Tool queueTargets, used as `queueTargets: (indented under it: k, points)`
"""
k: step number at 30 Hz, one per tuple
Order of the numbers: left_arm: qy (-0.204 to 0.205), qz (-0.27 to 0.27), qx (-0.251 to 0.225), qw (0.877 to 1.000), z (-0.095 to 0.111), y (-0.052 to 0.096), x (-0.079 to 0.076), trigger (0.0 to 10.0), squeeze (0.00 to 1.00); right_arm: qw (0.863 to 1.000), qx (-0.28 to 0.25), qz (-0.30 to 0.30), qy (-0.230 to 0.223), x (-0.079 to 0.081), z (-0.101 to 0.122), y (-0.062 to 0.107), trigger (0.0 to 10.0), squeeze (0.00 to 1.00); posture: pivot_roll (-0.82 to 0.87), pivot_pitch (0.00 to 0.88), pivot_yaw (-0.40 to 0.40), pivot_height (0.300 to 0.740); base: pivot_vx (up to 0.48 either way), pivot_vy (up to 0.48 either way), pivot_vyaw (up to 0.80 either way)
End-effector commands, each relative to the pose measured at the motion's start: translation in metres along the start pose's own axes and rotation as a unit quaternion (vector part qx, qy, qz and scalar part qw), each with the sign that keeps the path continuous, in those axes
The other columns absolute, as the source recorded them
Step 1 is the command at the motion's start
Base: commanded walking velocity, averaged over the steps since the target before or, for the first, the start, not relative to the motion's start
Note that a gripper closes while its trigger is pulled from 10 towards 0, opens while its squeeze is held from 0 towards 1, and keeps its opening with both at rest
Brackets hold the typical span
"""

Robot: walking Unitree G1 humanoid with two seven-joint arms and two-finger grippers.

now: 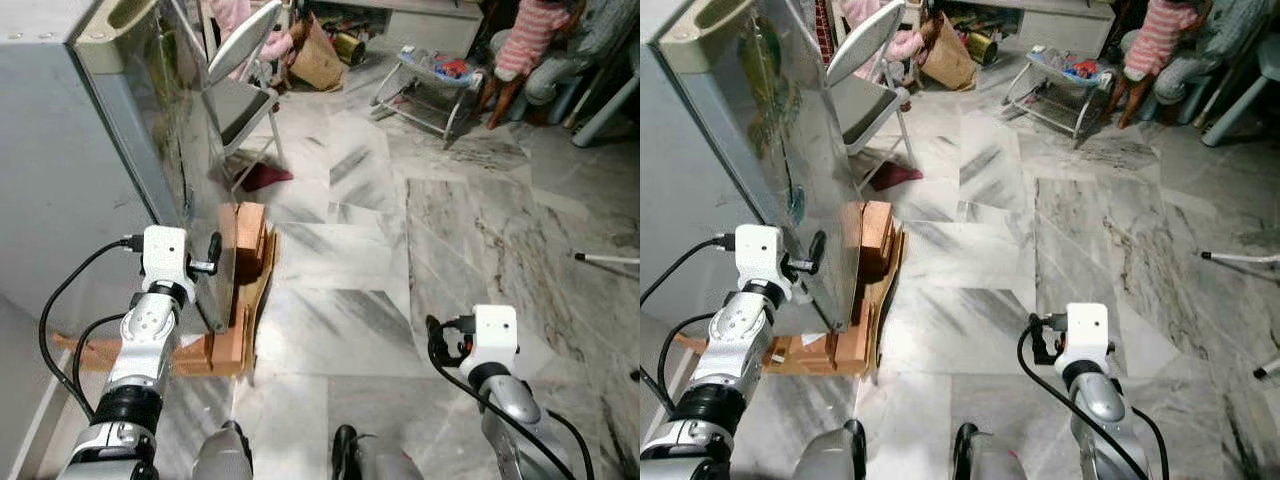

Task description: Restocking fridge

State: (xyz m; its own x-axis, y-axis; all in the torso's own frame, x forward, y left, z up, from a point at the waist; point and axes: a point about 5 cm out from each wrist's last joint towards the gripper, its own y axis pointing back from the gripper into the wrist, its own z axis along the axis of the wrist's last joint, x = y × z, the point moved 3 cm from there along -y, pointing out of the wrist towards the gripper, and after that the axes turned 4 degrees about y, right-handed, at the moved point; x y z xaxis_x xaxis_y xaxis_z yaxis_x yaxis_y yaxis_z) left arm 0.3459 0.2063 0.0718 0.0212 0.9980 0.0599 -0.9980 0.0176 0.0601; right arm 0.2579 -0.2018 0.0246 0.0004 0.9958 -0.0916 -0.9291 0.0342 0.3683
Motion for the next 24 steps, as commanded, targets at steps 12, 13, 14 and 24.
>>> queueTargets:
  k: [12,13,14,24]
  points:
    - [-0.021,0.02,-0.015,0.999,0.013,-0.011,0.009,10.0,0.0,1.0,-0.004,0.001,0.001,0.001,0.003,-0.001,10.0,0.0,0.04,0.142,-0.052,0.74,0.0,0.0,0.0]
    - [-0.021,0.018,-0.014,1.0,0.012,-0.01,0.008,10.0,0.0,1.0,-0.004,0.001,0.001,0.001,0.003,-0.001,10.0,0.0,0.04,0.143,-0.052,0.74,0.0,0.0,0.0]
    - [-0.02,0.017,-0.014,1.0,0.011,-0.01,0.007,10.0,0.0,1.0,-0.004,0.001,0.0,0.001,0.003,-0.001,10.0,0.0,0.04,0.143,-0.052,0.74,0.0,0.0,0.0]
    - [-0.005,0.025,-0.023,0.999,0.018,-0.018,0.005,10.0,0.0,1.0,-0.008,0.005,0.001,0.003,0.005,-0.002,10.0,0.0,0.04,0.147,-0.06,0.74,0.0,0.0,0.0]
